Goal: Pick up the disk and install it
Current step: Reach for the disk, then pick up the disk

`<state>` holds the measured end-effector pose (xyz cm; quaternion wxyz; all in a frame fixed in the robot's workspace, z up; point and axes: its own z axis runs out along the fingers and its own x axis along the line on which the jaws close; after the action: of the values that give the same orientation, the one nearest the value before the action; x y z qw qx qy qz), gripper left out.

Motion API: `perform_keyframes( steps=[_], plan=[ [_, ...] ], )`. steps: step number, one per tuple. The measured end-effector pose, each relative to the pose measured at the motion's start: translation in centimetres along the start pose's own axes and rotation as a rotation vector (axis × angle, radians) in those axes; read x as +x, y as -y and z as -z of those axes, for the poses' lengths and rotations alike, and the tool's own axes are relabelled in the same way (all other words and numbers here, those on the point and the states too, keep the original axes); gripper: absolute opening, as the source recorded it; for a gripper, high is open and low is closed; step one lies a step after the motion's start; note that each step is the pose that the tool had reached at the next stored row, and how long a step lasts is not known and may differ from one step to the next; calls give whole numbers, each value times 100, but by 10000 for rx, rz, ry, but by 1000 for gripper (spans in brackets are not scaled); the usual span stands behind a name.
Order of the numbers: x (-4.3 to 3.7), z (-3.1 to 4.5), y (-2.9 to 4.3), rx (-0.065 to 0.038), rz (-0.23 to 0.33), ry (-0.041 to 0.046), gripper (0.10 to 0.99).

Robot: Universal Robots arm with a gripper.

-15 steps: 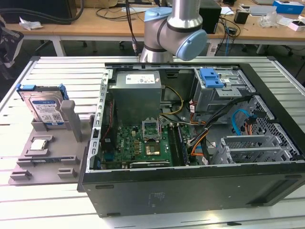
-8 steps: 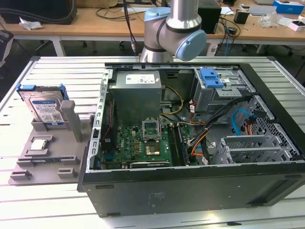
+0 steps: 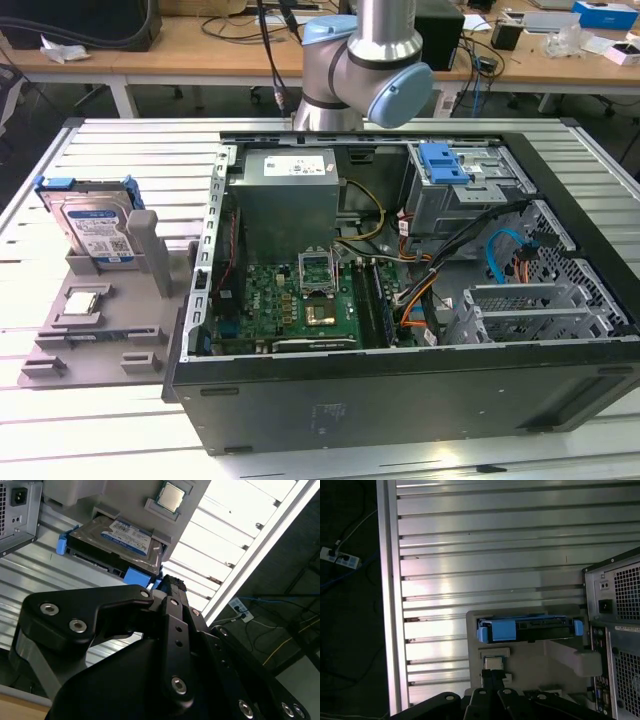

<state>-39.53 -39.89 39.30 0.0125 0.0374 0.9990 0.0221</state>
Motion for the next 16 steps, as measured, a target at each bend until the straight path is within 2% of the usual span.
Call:
perform_keyframes(
  steps=[4, 5, 8, 14, 16],
  plan=[
    [2, 0, 0, -1, 50, -2, 106],
    [3, 1, 0, -4, 209, -10, 106],
    [2, 0, 0, -24, 1028, -46, 106],
    [2, 0, 0, -47, 2005, -90, 106],
    [2, 0, 0, -62, 2695, -122, 106]
  ],
)
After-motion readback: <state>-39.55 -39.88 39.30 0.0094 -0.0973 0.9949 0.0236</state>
